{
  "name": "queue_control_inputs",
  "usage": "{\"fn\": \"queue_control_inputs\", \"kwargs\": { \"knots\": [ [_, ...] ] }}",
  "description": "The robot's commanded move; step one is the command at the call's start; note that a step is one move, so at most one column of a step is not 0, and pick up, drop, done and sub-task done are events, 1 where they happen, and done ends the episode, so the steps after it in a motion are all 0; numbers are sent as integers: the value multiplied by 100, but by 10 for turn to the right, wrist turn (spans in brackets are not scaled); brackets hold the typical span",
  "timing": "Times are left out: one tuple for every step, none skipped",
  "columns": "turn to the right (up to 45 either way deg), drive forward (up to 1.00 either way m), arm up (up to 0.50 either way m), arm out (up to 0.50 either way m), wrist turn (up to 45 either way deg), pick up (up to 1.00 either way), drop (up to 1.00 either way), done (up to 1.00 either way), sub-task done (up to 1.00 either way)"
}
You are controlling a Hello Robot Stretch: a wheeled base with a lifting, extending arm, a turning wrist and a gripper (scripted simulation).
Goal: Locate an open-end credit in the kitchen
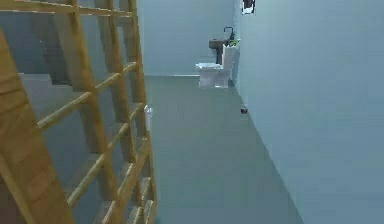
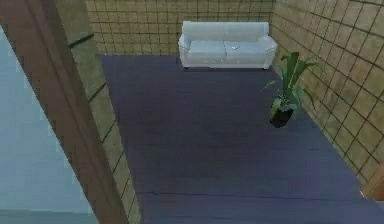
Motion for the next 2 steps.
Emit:
{"fn": "queue_control_inputs", "kwargs": {
  "knots": [
    [0,100,0,0,0,0,0,0,0],
    [30,0,0,0,0,0,0,0,0]
  ]
}}
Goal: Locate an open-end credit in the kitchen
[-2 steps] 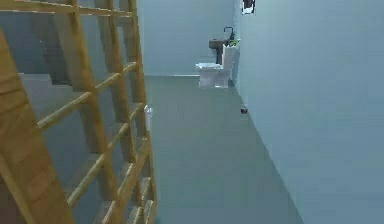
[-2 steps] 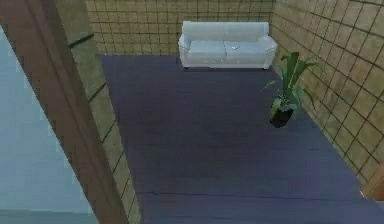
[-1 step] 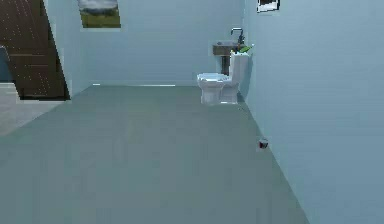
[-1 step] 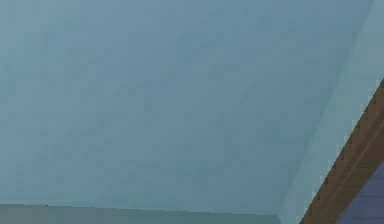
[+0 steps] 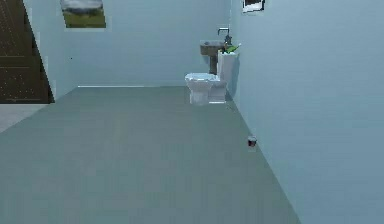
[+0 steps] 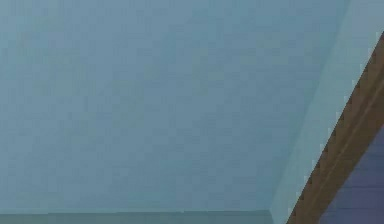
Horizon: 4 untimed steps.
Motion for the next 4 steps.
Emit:
{"fn": "queue_control_inputs", "kwargs": {
  "knots": [
    [0,50,0,0,0,0,0,0,0],
    [-450,0,0,0,0,0,0,0,0],
    [-120,0,0,0,0,0,0,0,0],
    [0,100,0,0,0,0,0,0,0]
  ]
}}
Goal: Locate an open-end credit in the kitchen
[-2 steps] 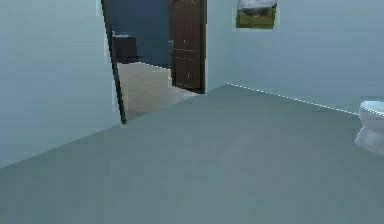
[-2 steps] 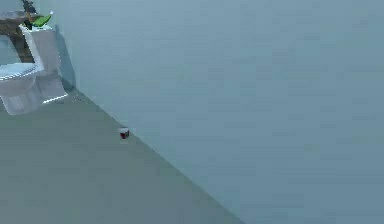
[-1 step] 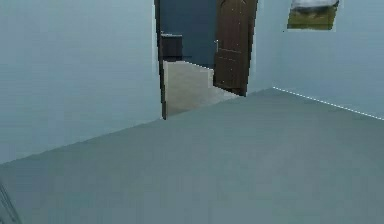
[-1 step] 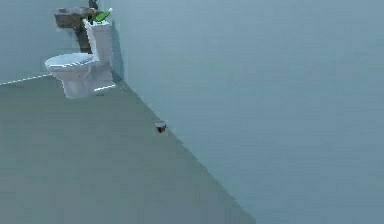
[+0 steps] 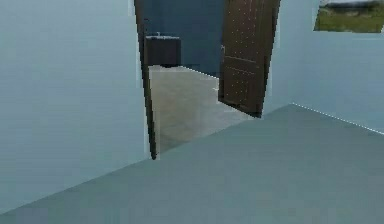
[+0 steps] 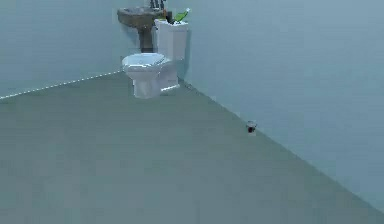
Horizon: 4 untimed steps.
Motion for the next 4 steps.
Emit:
{"fn": "queue_control_inputs", "kwargs": {
  "knots": [
    [0,100,0,0,0,0,0,0,0],
    [0,100,0,0,0,0,0,0,0],
    [-60,0,0,0,0,0,0,0,0],
    [-30,0,0,0,0,0,0,0,0]
  ]
}}
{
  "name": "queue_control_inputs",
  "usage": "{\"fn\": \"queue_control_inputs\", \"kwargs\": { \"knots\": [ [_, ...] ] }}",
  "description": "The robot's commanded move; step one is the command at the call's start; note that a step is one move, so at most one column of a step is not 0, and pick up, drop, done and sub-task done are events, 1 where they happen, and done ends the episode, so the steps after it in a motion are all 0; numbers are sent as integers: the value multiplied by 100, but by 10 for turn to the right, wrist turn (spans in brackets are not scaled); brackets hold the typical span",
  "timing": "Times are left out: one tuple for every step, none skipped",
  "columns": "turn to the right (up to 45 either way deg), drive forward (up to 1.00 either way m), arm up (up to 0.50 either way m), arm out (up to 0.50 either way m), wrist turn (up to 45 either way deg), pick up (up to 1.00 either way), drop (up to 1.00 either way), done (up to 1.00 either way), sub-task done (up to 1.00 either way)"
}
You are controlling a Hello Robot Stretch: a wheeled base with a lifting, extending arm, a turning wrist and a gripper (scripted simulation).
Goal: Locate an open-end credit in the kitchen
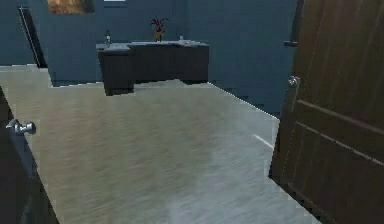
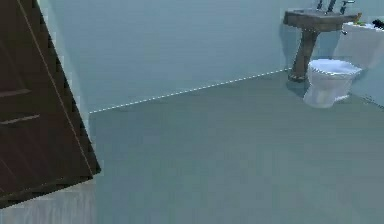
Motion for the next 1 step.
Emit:
{"fn": "queue_control_inputs", "kwargs": {
  "knots": [
    [0,100,0,0,0,0,0,0,0]
  ]
}}
